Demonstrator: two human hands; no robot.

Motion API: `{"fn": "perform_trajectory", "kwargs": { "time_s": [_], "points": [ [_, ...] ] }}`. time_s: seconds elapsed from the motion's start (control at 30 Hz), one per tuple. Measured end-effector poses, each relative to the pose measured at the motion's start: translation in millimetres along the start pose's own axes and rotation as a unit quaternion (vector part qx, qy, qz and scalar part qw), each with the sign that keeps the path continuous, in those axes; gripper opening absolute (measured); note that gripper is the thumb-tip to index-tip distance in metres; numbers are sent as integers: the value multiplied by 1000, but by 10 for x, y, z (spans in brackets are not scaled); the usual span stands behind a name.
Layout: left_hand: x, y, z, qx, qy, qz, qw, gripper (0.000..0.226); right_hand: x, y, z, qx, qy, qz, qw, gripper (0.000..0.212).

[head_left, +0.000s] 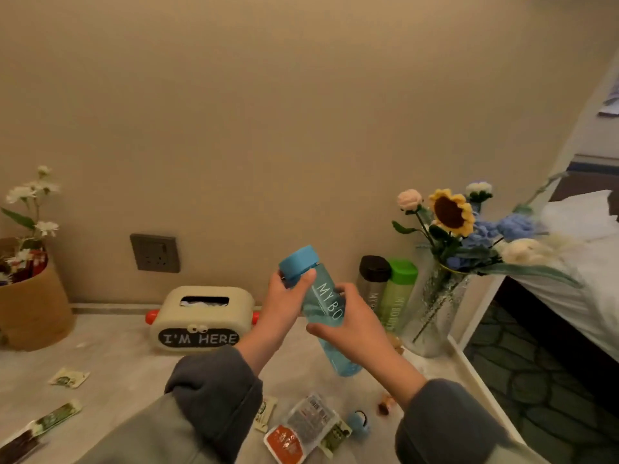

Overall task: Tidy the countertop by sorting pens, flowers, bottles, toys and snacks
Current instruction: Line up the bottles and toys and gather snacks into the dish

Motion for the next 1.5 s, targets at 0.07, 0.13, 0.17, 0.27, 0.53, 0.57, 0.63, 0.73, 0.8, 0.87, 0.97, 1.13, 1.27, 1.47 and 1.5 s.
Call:
{"fn": "perform_trajectory", "kwargs": {
  "time_s": [0.07,0.13,0.17,0.27,0.53,0.57,0.63,0.73,0.8,0.87,0.97,1.13,1.27,1.47,1.5],
  "points": [
    [35,-94,139,-3,-1,0,1000,59,87,-91,-122,2,13,-4,1000,73],
    [67,-176,328,-6,-6,6,1000,62,219,-184,-271,3,29,-9,1000,77],
    [93,-208,370,-7,-14,13,1000,64,250,-232,-310,-2,37,-12,999,77],
    [134,-328,507,14,-51,58,997,60,381,-369,-467,-21,49,-28,998,77],
    [-141,-578,750,-20,-191,98,977,72,700,-663,-681,-24,59,-35,997,64],
    [-198,-605,762,-26,-193,91,977,72,706,-704,-678,-21,51,-41,998,65],
    [-289,-643,793,-41,-186,79,978,69,695,-795,-695,-2,38,-60,997,69],
    [-425,-724,800,-58,-174,64,981,68,595,-960,-706,-4,82,-124,989,74],
    [-488,-780,795,-64,-166,58,982,66,543,-1087,-649,-44,117,-152,980,73],
    [-525,-826,817,-75,-141,53,986,64,538,-1220,-575,-85,141,-161,973,72],
    [-571,-893,873,-96,-107,50,988,63,597,-1375,-474,-119,165,-159,966,69],
    [-603,-970,979,-126,-94,62,986,57,699,-1525,-377,-135,181,-165,960,64],
    [-678,-1013,966,-135,-110,55,983,76,687,-1598,-399,-112,226,-172,952,66],
    [-859,-1006,923,-89,-160,6,983,65,679,-1618,-392,-80,228,-172,955,64],
    [-869,-1001,932,-86,-154,-1,984,63,679,-1619,-393,-75,228,-171,956,64]
  ]
}}
Point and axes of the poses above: each hand's wrist, its own y-axis away from the middle knuckle, its own z-axis out of the palm, x = y × z, the point moved 7 cm from there along -y, towards the middle knuckle
